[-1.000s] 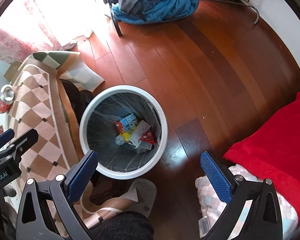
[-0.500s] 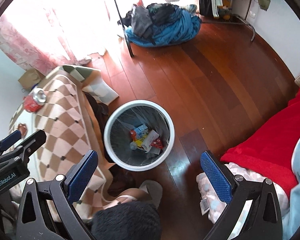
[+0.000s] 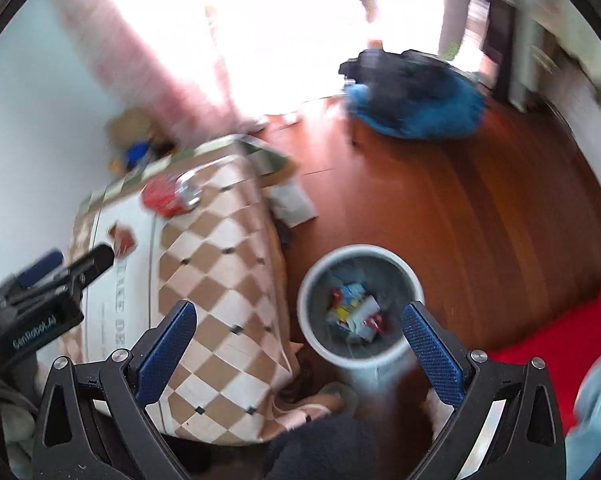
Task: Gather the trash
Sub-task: 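Move both tools back toward the table, then grasp the brown snack wrapper with the left tool while the right tool grasps the red cola can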
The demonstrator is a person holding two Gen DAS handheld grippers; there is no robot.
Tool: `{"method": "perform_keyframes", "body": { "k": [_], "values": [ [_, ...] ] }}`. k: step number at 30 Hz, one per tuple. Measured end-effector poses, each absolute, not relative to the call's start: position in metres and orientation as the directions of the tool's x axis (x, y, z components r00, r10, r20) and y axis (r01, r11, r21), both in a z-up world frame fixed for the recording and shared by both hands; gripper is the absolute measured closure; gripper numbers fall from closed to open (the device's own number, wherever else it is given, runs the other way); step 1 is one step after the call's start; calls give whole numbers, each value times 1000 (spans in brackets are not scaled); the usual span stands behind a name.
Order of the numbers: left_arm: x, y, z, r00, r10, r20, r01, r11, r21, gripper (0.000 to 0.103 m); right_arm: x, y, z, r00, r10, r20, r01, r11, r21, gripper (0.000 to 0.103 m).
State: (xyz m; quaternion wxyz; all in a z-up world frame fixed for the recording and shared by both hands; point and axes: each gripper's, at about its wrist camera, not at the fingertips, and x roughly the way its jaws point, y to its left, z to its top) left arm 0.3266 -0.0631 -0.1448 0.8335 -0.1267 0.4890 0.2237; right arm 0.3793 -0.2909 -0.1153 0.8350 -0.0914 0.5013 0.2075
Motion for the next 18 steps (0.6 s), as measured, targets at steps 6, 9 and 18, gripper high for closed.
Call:
{"method": "perform_keyframes", "body": {
  "k": [6, 9, 18],
  "values": [
    [311, 36, -229, 242, 300, -923, -647, 759, 77, 2, 436, -116, -158, 345, 141, -928, -702, 695, -155, 0],
    [307, 66, -261, 175, 300, -938, -687, 719, 102, 2, 461, -44, -190, 331, 59, -942, -784, 573, -239, 0],
    [320, 124, -301, 164, 196, -967, -759, 651, 3, 2, 505, 68, -282, 288, -171, -942, -901, 285, -327, 0]
  ]
}}
